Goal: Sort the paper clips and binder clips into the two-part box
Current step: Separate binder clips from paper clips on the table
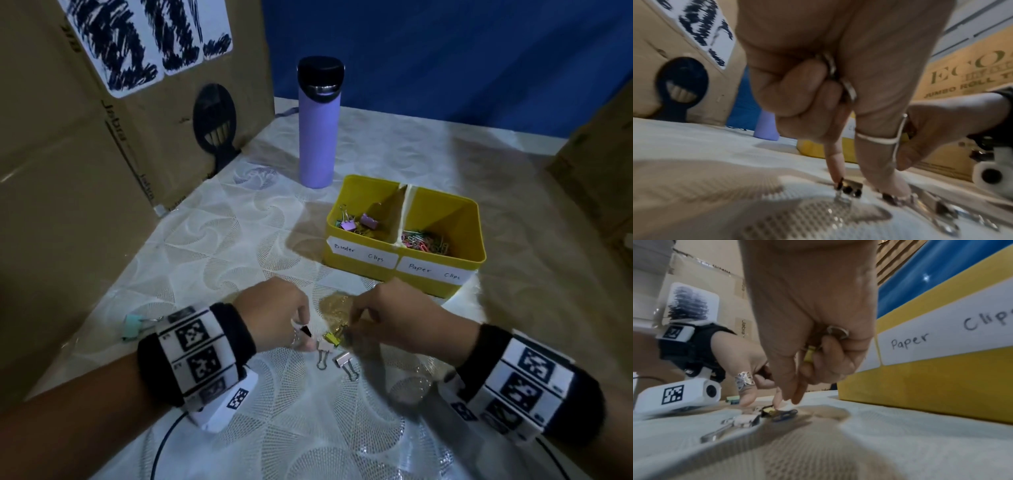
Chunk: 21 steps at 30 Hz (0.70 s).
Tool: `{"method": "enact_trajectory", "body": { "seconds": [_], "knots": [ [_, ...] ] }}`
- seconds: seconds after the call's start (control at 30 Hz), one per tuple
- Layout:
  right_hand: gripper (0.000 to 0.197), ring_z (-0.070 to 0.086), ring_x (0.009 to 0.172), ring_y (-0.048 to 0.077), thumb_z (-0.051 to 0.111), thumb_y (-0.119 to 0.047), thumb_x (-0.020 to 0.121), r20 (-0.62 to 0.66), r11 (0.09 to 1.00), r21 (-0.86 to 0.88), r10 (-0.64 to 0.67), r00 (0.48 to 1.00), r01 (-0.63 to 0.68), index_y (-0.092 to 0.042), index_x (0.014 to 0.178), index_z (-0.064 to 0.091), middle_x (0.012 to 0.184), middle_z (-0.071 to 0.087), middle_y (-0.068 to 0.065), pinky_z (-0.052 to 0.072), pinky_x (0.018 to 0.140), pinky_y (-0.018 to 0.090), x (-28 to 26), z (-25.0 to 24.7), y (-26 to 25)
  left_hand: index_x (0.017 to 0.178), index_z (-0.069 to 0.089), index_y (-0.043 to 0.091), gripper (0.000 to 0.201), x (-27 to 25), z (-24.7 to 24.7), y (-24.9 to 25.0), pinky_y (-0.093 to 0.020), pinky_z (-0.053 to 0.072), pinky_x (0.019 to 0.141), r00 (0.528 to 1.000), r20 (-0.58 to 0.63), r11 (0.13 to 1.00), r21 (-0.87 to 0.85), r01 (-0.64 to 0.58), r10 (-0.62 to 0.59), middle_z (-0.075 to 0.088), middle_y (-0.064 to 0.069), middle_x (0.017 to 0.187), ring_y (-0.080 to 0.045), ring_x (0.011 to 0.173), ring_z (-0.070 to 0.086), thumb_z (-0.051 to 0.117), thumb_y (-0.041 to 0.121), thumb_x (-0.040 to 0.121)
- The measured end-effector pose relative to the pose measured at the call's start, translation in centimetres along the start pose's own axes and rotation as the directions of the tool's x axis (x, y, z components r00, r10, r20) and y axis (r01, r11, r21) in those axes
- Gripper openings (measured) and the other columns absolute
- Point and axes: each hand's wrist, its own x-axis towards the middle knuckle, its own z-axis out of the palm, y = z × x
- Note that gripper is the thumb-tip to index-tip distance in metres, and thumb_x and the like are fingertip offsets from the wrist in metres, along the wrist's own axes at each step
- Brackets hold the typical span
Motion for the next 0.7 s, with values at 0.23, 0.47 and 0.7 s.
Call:
{"method": "enact_trajectory", "body": {
  "seconds": [0.23,0.47,0.7],
  "knots": [
    [0.017,0.063,0.087,0.025,0.059,-0.03,0.082,0.022,0.984,-0.168,-0.051,0.998,0.054,-0.022,0.094,0.068,0.093,0.07,0.005,0.054,0.07,0.034,0.0,0.8,-0.2,0.088,0.061,0.02,0.026,0.7,0.7,0.1,-0.025,0.035,0.066,0.995,0.089,0.999,0.006,-0.046,0.046,0.043,0.015,0.068,-0.013,0.077,0.051,0.072,0.039,0.074],
    [0.024,0.062,0.09,0.026,0.059,-0.027,0.083,0.072,0.987,-0.088,-0.132,0.989,0.138,-0.021,0.106,0.061,0.097,0.067,0.008,0.047,0.069,0.033,0.9,1.0,-1.6,0.09,0.064,0.013,0.017,0.8,1.1,0.1,-0.027,0.051,0.078,0.986,0.029,0.979,-0.131,-0.159,0.164,0.066,-0.002,0.094,-0.016,0.088,0.062,0.072,0.021,0.077],
    [0.022,0.059,0.077,0.014,0.069,-0.027,0.078,0.114,0.989,0.024,-0.148,0.982,0.146,-0.01,0.093,0.066,0.088,0.064,0.003,0.041,0.063,0.019,1.2,0.5,-1.2,0.105,0.057,0.019,0.018,0.6,0.8,-1.0,-0.023,0.04,0.068,0.982,0.159,0.936,-0.349,-0.039,0.1,0.056,0.003,0.086,-0.013,0.074,0.049,0.05,0.013,0.09]
  ]
}}
